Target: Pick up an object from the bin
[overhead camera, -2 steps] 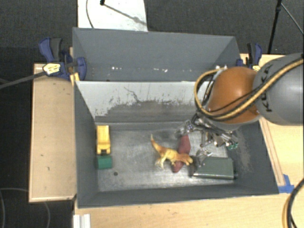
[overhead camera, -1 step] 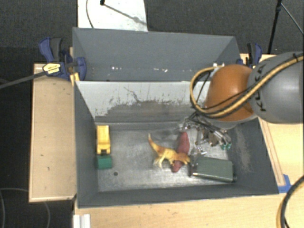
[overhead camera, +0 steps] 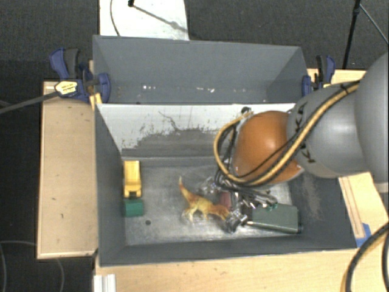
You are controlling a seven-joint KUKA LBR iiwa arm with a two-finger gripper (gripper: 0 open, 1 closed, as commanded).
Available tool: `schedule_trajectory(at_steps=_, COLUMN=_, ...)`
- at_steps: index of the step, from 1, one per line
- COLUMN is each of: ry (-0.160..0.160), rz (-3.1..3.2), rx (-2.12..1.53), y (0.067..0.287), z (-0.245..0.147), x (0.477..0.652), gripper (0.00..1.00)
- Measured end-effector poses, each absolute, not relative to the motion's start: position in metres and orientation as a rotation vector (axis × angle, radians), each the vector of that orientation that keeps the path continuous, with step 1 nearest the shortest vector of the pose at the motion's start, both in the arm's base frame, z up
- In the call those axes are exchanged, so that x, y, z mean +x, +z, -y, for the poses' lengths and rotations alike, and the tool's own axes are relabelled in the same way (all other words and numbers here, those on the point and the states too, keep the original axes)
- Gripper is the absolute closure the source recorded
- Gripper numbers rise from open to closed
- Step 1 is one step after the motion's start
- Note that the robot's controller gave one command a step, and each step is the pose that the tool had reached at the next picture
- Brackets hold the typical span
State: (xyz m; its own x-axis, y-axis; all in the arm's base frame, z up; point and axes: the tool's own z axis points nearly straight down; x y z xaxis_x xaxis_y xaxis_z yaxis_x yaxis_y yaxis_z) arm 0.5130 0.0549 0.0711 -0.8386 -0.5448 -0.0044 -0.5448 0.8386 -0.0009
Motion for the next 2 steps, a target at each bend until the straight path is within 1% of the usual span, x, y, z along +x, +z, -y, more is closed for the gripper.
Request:
schedule_trajectory(at_steps=1, ry=0.002, rz=-3.116, rx=-0.341, y=0.0721, z=-0.0957, x=0.493, gripper=1.0)
schedule_trajectory(at_steps=2, ry=0.002, rz=-3.116, rx=-0.342, y=0.0721, z=-0.0957, x=0.493, gripper=1.0)
